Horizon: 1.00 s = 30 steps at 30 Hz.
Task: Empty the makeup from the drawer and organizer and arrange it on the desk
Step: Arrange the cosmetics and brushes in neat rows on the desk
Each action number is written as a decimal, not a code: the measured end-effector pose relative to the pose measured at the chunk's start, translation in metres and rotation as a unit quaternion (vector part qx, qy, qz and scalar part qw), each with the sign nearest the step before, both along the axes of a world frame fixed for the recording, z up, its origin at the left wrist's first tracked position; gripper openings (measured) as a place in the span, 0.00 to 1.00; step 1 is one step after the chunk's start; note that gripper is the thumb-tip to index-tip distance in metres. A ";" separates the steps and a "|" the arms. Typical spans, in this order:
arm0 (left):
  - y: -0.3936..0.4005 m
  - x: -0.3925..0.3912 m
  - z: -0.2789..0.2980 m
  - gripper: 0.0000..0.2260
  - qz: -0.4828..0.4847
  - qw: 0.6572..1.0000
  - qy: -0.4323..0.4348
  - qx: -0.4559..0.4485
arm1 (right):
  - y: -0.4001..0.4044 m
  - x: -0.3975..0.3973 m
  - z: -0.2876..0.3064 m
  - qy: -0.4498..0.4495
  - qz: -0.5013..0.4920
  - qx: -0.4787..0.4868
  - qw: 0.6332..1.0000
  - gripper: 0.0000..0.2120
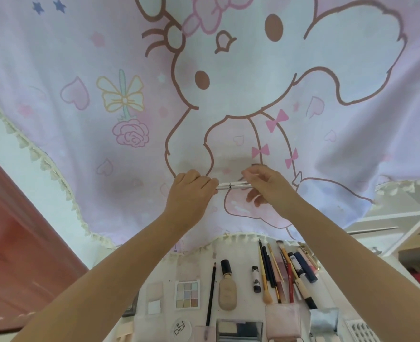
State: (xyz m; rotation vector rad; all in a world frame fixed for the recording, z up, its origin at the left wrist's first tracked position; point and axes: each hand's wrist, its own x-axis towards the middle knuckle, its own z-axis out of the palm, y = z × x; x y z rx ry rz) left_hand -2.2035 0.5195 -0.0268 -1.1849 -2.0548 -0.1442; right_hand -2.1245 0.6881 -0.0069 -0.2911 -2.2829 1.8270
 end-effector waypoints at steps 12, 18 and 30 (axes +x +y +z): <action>0.017 0.011 -0.061 0.10 -0.014 0.979 -0.195 -0.058 | 0.019 0.007 -0.055 -0.090 0.014 -0.110 0.990 0.05; 0.028 0.019 -0.086 0.15 0.033 0.931 -0.333 -0.146 | 0.036 0.005 -0.085 -0.120 -0.017 -0.043 0.992 0.08; 0.039 0.024 -0.115 0.11 0.054 0.847 -0.511 -0.136 | 0.052 0.000 -0.106 -0.180 0.017 0.002 0.983 0.09</action>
